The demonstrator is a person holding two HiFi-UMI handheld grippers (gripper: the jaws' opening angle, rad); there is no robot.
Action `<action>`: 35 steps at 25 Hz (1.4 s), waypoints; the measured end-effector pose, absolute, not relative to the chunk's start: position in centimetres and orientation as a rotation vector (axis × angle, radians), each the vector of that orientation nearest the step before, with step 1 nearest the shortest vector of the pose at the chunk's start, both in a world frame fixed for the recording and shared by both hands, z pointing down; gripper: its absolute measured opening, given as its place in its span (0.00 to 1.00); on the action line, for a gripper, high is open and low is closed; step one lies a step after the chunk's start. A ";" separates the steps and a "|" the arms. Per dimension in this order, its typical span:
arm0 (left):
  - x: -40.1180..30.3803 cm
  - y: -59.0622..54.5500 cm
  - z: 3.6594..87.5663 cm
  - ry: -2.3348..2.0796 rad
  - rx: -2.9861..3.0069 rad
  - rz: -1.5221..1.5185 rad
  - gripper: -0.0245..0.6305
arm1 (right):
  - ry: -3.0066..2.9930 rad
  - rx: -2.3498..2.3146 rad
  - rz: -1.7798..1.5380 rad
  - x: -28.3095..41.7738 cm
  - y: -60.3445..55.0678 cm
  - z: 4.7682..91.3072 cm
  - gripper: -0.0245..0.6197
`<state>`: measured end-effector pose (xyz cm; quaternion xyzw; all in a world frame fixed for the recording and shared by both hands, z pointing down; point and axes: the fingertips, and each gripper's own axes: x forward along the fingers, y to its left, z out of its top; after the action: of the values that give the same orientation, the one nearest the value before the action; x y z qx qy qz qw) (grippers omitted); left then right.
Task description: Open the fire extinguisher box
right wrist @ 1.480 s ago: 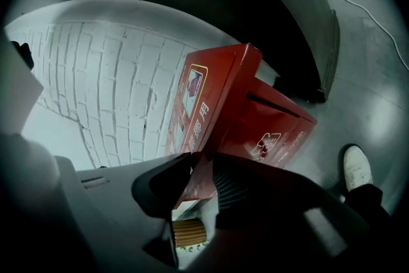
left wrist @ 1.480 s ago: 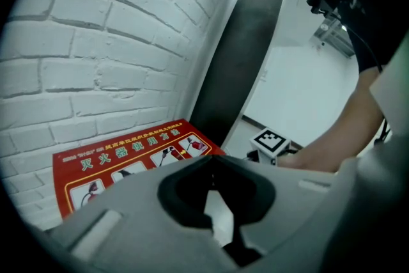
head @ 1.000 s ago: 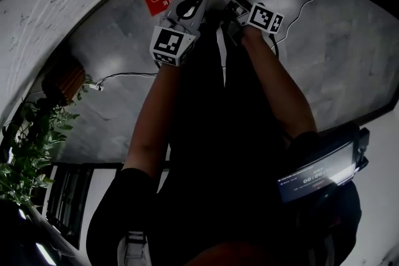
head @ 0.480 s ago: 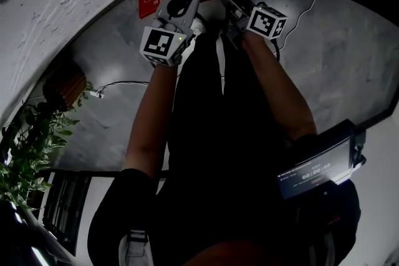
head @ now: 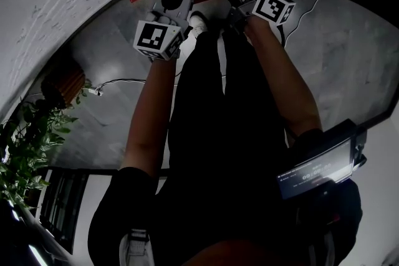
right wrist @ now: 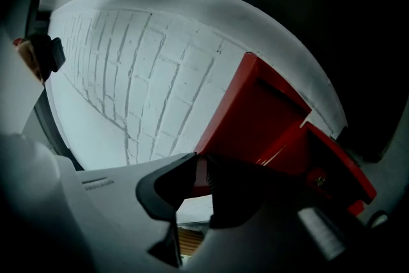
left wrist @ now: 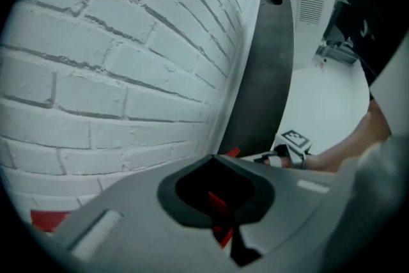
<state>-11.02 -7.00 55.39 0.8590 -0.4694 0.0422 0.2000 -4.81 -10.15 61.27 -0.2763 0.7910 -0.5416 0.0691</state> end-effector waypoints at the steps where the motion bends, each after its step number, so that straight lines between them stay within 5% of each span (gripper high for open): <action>1: -11.2 -6.9 55.4 -1.316 2.398 0.118 0.04 | 2.383 -0.831 -1.620 -5.0 -10.7 61.0 0.12; 23: -15.4 -6.9 55.5 -1.411 2.343 0.100 0.04 | 2.478 -0.896 -1.515 -6.9 -16.8 60.4 0.05; 35: -13.7 -4.9 45.9 -1.370 2.435 0.100 0.04 | 2.867 -0.664 -1.099 -8.7 -9.9 45.2 0.05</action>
<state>-13.71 -4.95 45.86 0.8581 -0.4826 0.0354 0.1720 -8.74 -9.87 45.16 -0.2114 0.9126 -0.3499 0.0000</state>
